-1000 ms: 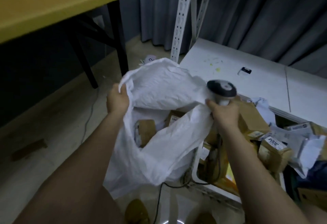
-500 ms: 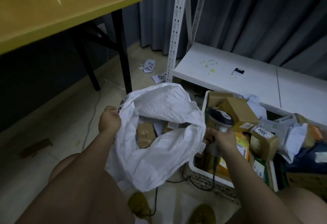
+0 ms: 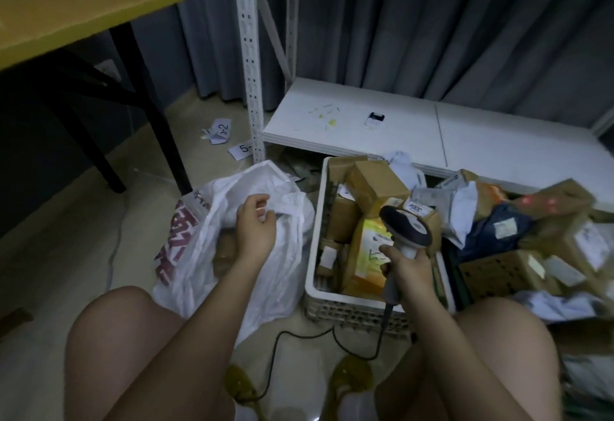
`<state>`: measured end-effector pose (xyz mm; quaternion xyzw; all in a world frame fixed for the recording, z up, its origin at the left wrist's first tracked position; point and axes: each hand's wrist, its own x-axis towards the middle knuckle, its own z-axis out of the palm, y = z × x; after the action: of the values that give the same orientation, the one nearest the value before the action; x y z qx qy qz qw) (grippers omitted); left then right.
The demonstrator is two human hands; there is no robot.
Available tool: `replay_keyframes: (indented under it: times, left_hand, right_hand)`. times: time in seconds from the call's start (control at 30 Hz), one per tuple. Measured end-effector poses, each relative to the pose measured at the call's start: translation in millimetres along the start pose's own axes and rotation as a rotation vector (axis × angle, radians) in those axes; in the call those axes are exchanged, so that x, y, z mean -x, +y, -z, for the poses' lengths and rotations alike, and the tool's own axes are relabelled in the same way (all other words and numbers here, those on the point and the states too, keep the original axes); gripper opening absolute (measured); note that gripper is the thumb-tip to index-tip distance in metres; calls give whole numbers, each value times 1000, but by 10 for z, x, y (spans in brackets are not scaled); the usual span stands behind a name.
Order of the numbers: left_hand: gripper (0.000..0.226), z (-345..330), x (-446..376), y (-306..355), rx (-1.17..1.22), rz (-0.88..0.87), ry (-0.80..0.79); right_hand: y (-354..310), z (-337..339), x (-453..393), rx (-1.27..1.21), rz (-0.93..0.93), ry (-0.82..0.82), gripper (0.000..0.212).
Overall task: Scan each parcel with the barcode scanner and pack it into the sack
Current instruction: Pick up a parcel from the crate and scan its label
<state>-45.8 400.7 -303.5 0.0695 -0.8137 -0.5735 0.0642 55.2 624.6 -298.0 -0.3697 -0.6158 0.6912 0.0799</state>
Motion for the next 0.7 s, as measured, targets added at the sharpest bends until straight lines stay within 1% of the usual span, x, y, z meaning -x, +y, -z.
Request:
replay_keyframes:
  times: [0.17, 0.27, 0.3, 0.37, 0.4, 0.5, 0.6, 0.7]
  left_hand:
    - [22, -760, 127, 201, 6, -52, -217]
    - [22, -1202, 125, 362, -28, -43, -310]
    - [22, -1345, 103, 414, -41, -38, -333]
    - [25, -1616, 34, 495, -75, -34, -379]
    - [28, -1752, -18, 523, -101, -37, -399]
    - [40, -2118, -191, 553, -197, -36, -427]
    - [46, -2409, -310, 539, -288, -24, -421]
    - [50, -2636, -423, 531, -386, -17, -390]
  right_hand:
    - [-69, 406, 19, -9, 56, 76, 29]
    - [-138, 547, -48, -1, 89, 132, 35]
    - [-162, 582, -92, -17, 91, 140, 32]
    - [-221, 640, -216, -55, 95, 148, 19]
    - [-261, 654, -293, -69, 97, 153, 18]
    - [-347, 653, -540, -105, 114, 151, 14]
    - [-367, 618, -836, -165, 87, 166, 29]
    - [-380, 577, -1134, -188, 69, 133, 29]
